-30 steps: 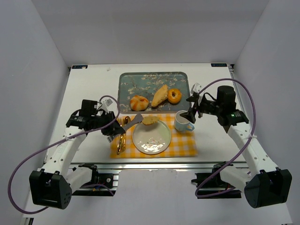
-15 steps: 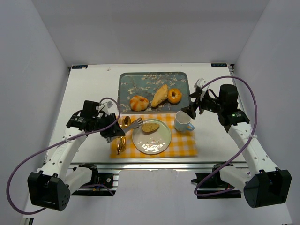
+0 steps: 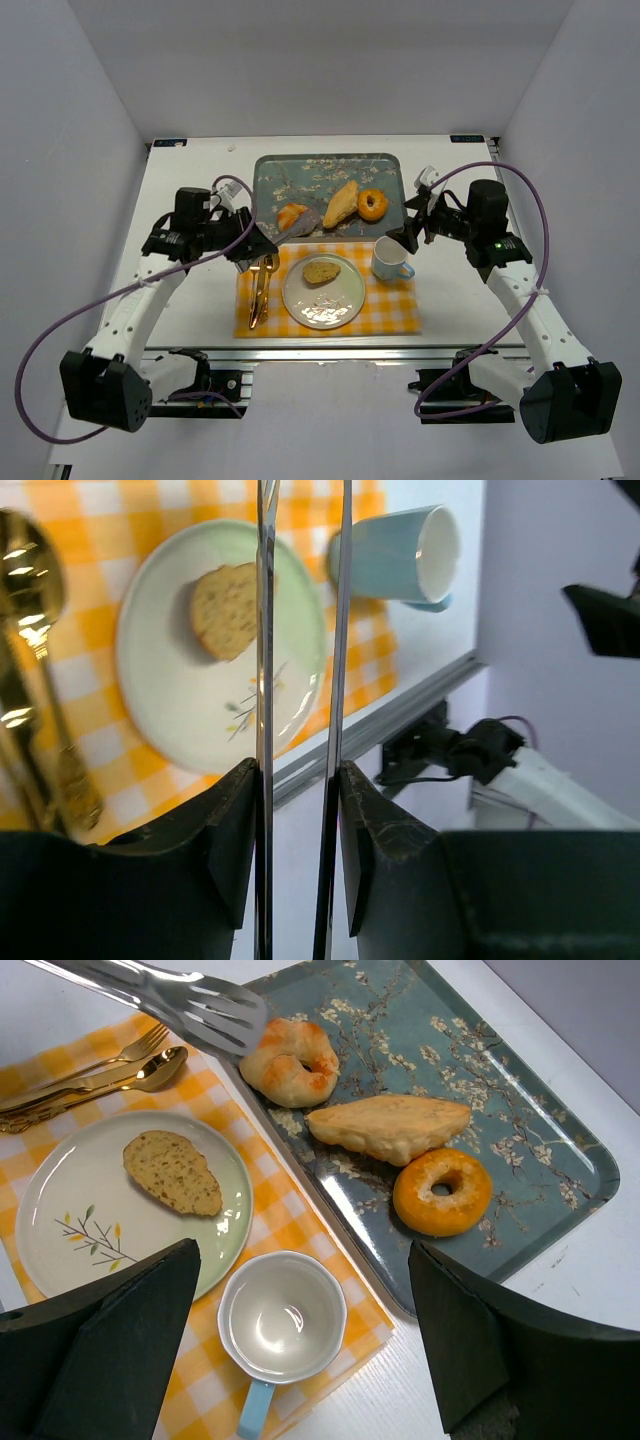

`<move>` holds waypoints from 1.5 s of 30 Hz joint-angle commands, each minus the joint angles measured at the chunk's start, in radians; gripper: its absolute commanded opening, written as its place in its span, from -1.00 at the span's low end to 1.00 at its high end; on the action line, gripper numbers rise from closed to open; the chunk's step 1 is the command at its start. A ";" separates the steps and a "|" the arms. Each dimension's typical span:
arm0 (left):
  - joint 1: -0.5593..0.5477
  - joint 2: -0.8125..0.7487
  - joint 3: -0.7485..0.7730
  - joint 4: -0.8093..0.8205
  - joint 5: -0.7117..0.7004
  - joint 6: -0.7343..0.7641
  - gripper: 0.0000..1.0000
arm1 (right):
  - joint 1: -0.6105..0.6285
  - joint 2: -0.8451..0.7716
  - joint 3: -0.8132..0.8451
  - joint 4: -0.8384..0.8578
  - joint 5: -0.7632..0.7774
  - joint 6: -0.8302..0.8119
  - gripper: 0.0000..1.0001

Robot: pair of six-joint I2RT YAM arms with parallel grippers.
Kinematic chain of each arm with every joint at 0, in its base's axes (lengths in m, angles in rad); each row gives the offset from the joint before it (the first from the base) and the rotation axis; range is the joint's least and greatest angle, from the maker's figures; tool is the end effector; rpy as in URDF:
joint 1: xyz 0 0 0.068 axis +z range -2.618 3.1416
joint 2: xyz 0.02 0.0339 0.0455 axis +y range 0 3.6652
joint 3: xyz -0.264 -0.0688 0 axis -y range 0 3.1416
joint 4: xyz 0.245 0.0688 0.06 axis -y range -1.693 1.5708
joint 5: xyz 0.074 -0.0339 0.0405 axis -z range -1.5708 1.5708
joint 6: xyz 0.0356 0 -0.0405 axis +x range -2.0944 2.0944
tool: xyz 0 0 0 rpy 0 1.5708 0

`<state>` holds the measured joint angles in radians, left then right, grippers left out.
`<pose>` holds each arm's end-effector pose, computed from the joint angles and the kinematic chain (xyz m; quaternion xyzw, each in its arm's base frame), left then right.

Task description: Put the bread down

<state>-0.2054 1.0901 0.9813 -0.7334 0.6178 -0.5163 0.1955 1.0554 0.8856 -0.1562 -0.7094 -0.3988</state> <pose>0.2078 -0.0644 0.3038 -0.0308 0.8962 -0.3856 0.2173 0.2282 0.0688 0.3286 -0.4167 0.6692 0.2252 0.5725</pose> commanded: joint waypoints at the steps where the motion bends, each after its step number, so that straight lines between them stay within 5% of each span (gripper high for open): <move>1: -0.025 0.065 -0.018 0.231 0.135 -0.140 -0.09 | -0.007 -0.018 0.004 0.035 -0.001 0.012 0.79; 10: -0.183 0.355 0.026 0.489 0.155 -0.329 -0.10 | -0.019 -0.025 -0.004 0.035 0.008 0.020 0.79; 21: -0.198 0.502 -0.018 0.791 0.132 -0.573 -0.04 | -0.033 -0.026 -0.014 0.038 0.001 0.017 0.79; 45: -0.216 0.731 0.117 0.832 0.161 -0.662 -0.03 | -0.041 -0.025 -0.027 0.049 0.001 0.018 0.79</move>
<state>-0.4156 1.8130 1.0576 0.0837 0.7521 -1.1687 0.1612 1.0523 0.8684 -0.1528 -0.7025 -0.3916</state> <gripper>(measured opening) 0.486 0.895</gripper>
